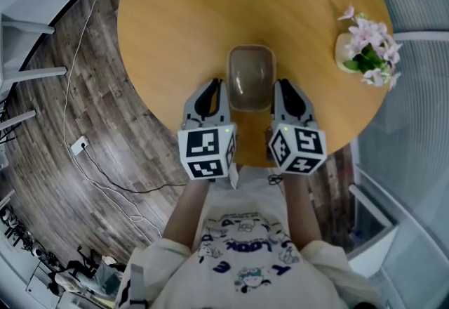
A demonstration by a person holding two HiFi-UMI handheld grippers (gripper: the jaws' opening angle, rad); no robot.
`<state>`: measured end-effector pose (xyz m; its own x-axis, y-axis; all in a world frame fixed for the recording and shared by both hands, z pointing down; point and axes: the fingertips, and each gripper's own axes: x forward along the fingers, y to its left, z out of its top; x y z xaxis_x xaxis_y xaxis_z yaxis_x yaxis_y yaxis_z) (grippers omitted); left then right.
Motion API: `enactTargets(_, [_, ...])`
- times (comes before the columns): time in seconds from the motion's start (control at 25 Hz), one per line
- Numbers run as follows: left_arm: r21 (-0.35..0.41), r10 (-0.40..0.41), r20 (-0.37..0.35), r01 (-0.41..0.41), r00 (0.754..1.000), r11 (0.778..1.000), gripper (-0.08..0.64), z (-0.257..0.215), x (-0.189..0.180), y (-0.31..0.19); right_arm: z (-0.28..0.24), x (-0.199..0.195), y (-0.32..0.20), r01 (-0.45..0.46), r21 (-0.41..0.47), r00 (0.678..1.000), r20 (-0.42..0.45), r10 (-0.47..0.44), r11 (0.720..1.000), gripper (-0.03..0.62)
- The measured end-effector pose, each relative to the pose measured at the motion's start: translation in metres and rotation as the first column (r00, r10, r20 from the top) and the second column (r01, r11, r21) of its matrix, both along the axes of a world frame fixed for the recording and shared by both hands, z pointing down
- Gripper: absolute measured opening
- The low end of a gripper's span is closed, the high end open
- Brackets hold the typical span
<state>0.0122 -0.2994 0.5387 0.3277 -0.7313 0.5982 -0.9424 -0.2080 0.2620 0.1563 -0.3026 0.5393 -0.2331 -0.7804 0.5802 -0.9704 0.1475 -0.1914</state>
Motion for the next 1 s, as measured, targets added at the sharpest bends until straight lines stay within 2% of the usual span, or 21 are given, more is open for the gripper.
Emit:
enactTargets(0.12, [-0.017, -0.009, -0.006, 0.009, 1.000, 1.000, 0.014, 0.006, 0.003, -0.003, 0.007, -0.001, -0.003, 0.018, -0.017, 1.000, 0.007, -0.018, 1.000, 0.024])
enactTargets(0.28, [-0.039, -0.003, -0.019, 0.003, 1.000, 0.999, 0.046, 0.015, 0.007, -0.005, 0.016, -0.004, -0.006, 0.030, -0.041, 0.999, 0.039, -0.028, 0.999, 0.067])
enactTargets(0.68, [-0.105, 0.013, -0.020, -0.015, 1.000, 0.994, 0.084, 0.038, 0.016, -0.004, 0.040, 0.000, -0.004, 0.002, -0.119, 0.991, 0.137, 0.014, 0.993, 0.078])
enactTargets(1.0, [-0.145, 0.016, -0.030, -0.020, 0.999, 0.989, 0.086, 0.050, 0.020, -0.001, 0.051, 0.000, -0.003, -0.010, -0.155, 0.980, 0.195, 0.040, 0.988, 0.078])
